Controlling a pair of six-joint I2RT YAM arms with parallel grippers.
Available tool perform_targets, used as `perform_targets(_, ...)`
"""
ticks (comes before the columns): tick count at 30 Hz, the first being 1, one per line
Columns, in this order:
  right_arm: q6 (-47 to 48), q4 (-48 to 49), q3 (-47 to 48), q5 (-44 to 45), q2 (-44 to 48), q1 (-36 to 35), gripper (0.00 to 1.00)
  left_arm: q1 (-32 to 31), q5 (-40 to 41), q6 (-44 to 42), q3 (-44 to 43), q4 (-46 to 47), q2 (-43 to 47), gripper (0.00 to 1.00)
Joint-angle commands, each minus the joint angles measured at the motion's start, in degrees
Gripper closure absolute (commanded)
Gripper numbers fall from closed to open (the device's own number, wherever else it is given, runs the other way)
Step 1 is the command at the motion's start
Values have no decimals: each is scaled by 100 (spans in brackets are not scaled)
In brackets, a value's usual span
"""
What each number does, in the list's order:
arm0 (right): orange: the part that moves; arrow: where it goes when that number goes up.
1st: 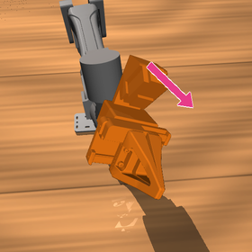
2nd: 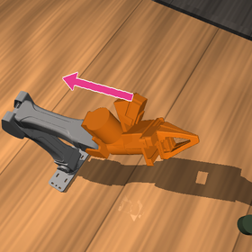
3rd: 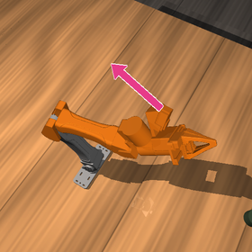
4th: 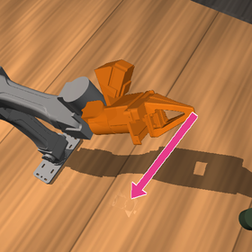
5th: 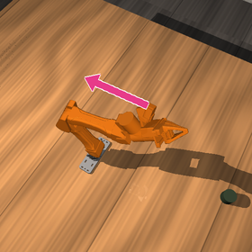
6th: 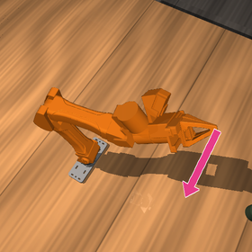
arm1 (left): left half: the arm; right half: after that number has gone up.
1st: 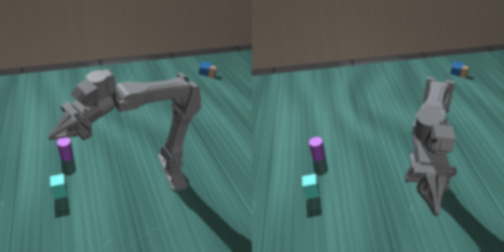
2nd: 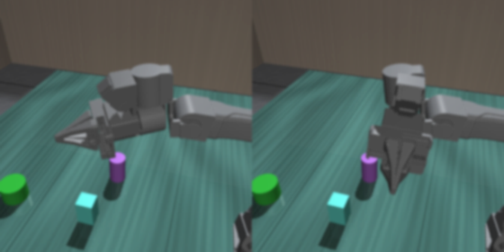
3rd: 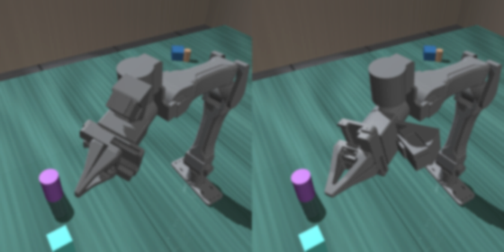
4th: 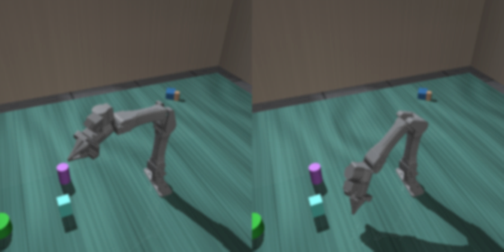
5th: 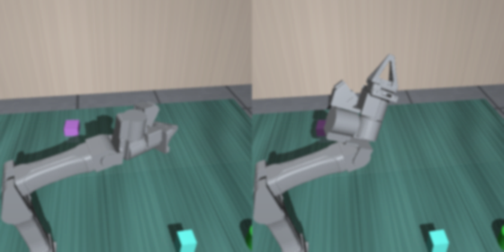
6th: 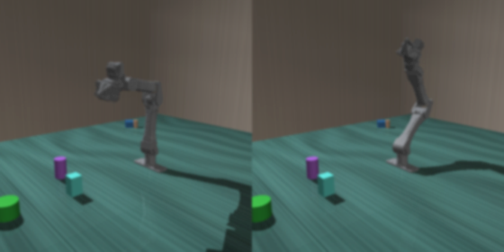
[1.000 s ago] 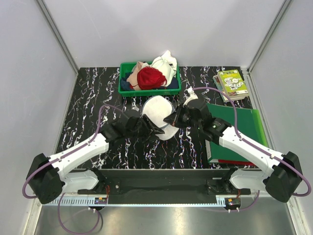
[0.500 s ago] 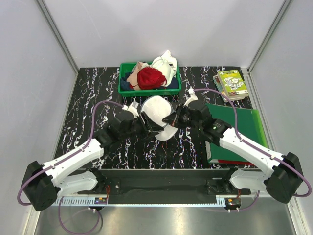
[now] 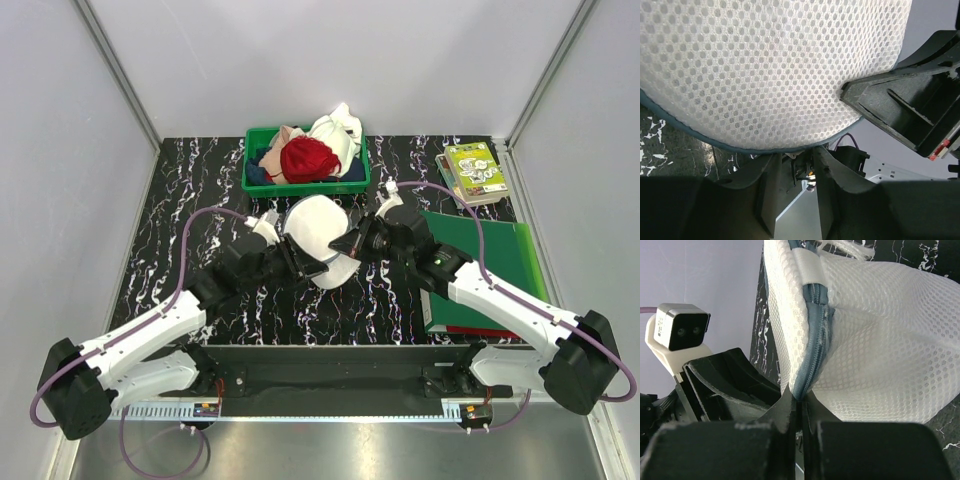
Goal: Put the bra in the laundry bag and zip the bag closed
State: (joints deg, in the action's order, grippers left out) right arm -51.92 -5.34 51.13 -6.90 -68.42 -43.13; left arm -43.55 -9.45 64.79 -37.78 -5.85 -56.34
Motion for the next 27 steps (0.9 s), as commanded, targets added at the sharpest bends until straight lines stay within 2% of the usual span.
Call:
perform_targets(1, -204, 482, 46, -163, 66, -55, 100, 13, 312, -388, -212, 207, -26, 68)
perform_targets(3, -248, 482, -7, -180, 83, -55, 100, 13, 347, -467, -274, 154, -27, 71)
perform_targets(8, -310, 490, -86, -216, 92, -55, 100, 4, 619, -643, -423, -302, -18, 100)
perform_targets(12, -371, 482, -130, -286, 162, -46, 100, 13, 1348, -819, -651, -1408, 70, 100)
perform_targets(15, -284, 412, -148, -689, 154, 147, 100, 39, 1937, -986, -468, -2025, 526, 100)
perform_targets(16, -266, 411, -148, -1091, 128, 365, 100, 92, 2095, -1030, -267, -2174, 684, 100)
perform_targets(21, 164, 254, 97, -2490, -495, 964, 100, 224, 1975, -1556, 16, -2378, 1423, 100)
perform_targets(23, 462, -183, 720, -3175, -1221, 956, 100, 224, 1317, -1759, 104, -1931, 1459, 100)
perform_targets(25, 507, -518, 1325, -3362, -1646, 939, 90, 215, 676, -1716, 122, -1386, 1406, 100)
perform_targets(26, 586, -947, 1477, -3266, -1865, 938, 78, 207, 542, -1655, 104, -1236, 1371, 100)
perform_targets(27, 708, -1255, 1644, -3109, -1937, 947, 57, 198, 445, -1602, 78, -1069, 1327, 100)
